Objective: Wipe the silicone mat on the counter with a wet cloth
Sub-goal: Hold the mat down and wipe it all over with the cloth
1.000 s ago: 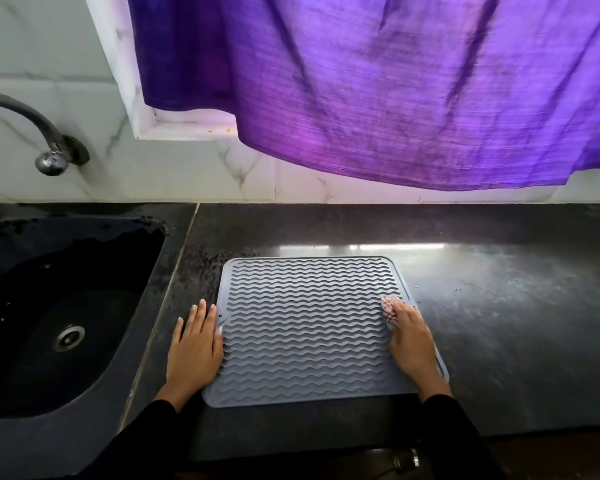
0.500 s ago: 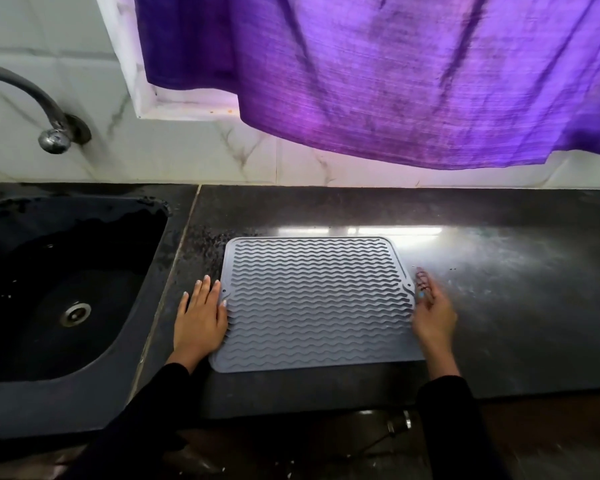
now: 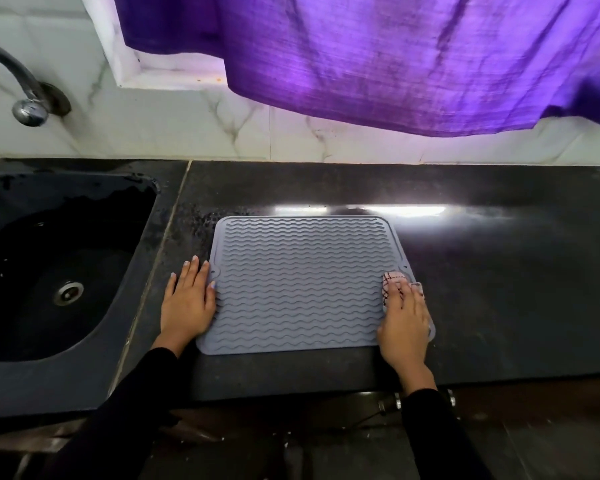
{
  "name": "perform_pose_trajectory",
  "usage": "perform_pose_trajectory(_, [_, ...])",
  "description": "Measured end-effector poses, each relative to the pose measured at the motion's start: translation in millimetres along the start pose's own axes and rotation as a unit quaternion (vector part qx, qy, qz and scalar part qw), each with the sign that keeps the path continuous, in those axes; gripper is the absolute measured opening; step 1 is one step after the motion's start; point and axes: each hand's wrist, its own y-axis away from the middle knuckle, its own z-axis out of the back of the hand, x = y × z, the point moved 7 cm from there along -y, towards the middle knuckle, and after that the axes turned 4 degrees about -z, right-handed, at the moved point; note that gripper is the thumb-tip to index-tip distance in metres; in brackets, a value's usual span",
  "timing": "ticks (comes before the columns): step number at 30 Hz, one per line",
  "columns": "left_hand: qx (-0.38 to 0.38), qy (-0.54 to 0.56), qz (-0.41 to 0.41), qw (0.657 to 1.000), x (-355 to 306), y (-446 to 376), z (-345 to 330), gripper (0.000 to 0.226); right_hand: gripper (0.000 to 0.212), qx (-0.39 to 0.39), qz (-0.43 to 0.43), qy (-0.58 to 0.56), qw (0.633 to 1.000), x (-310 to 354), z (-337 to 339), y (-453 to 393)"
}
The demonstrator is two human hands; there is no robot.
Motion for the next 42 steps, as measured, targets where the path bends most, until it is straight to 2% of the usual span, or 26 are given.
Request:
perform_pose_trajectory(2, [0.0,0.005,0.001,1.0,0,0,1,0.079,0.058,-0.007,0.023,-0.081,0.996,-7,4,-5])
perform_pose_trajectory(4, [0.005,0.006,0.003,1.0,-1,0,1,0.075,0.046,0.013,-0.014,-0.256,0.967,-17,11,-12])
perform_pose_trajectory(5, [0.007,0.007,0.005,1.0,-1,0,1,0.073,0.041,0.026,-0.059,-0.361,0.93,-21,14,-18])
perform_pose_trajectory(6, [0.006,0.008,0.005,1.0,-1,1,2,0.072,0.038,0.026,-0.119,-0.478,0.87,-25,17,-22])
perform_pose_trajectory(7, [0.008,0.009,0.004,1.0,-1,1,2,0.071,0.036,0.009,-0.184,-0.554,0.812,-29,19,-24])
perform_pose_trajectory(8, [0.01,0.01,0.003,1.0,-1,1,2,0.07,0.038,-0.001,-0.225,-0.585,0.779,-30,20,-24])
perform_pose_trajectory(9, [0.011,0.01,0.004,1.0,-1,1,1,0.069,0.04,-0.009,-0.236,-0.562,0.793,-24,24,-20])
perform_pose_trajectory(10, [0.013,0.012,0.005,1.0,-1,1,1,0.068,0.045,-0.019,-0.211,-0.508,0.835,-11,31,-15])
perform_pose_trajectory(12, [0.014,0.013,0.004,1.0,-1,1,2,0.067,0.057,-0.012,-0.082,-0.356,0.931,29,32,2])
perform_pose_trajectory(14, [0.011,0.012,0.003,1.0,-1,1,3,0.067,0.066,0.02,0.05,-0.216,0.975,65,11,25])
perform_pose_trajectory(16, [0.011,0.01,0.002,1.0,-1,1,3,0.067,0.069,0.0,0.171,-0.077,0.982,85,-7,39])
perform_pose_trajectory(18, [0.01,0.007,0.001,1.0,-2,0,2,0.066,0.07,0.015,0.197,-0.021,0.98,88,-13,41])
perform_pose_trajectory(23, [0.01,0.002,0.003,1.0,0,-1,-2,0.065,0.072,0.124,0.165,-0.013,0.978,85,-20,29])
perform_pose_trajectory(25, [0.011,0.002,0.003,1.0,1,0,-3,0.065,0.068,0.168,0.154,-0.045,0.973,84,-22,24])
perform_pose_trajectory(27, [0.01,0.004,0.002,1.0,1,-1,-3,0.065,0.061,0.211,0.126,-0.123,0.962,82,-23,18])
perform_pose_trajectory(28, [0.009,0.006,0.002,1.0,0,-1,-2,0.065,0.056,0.241,0.092,-0.208,0.943,80,-20,14])
perform_pose_trajectory(29, [0.011,0.008,0.002,1.0,0,0,-1,0.065,0.05,0.28,0.044,-0.328,0.901,77,-14,10])
perform_pose_trajectory(30, [0.014,0.01,0.003,1.0,-1,0,-1,0.066,0.044,0.311,-0.013,-0.445,0.84,74,-6,7])
perform_pose_trajectory(32, [0.015,0.013,0.004,1.0,-1,1,0,0.066,0.041,0.305,-0.13,-0.621,0.711,64,6,-2])
perform_pose_trajectory(33, [0.015,0.014,0.003,1.0,0,1,0,0.066,0.042,0.276,-0.182,-0.658,0.677,59,8,-7])
perform_pose_trajectory(34, [0.015,0.015,0.003,1.0,0,1,0,0.066,0.044,0.237,-0.215,-0.653,0.686,56,8,-10])
perform_pose_trajectory(36, [0.015,0.016,0.003,1.0,1,1,0,0.066,0.046,0.17,-0.22,-0.595,0.754,68,7,-5])
perform_pose_trajectory(38, [0.013,0.016,0.004,1.0,1,1,0,0.066,0.051,0.131,-0.111,-0.513,0.841,96,9,5])
perform_pose_trajectory(40, [0.016,0.014,0.005,1.0,1,0,-1,0.067,0.061,0.131,0.034,-0.333,0.933,123,-4,23])
perform_pose_trajectory(41, [0.019,0.013,0.006,1.0,1,0,-1,0.067,0.064,0.129,0.09,-0.218,0.963,130,-15,33])
perform_pose_trajectory(42, [0.02,0.011,0.007,1.0,1,0,-1,0.067,0.063,0.099,0.139,-0.125,0.977,136,-22,42])
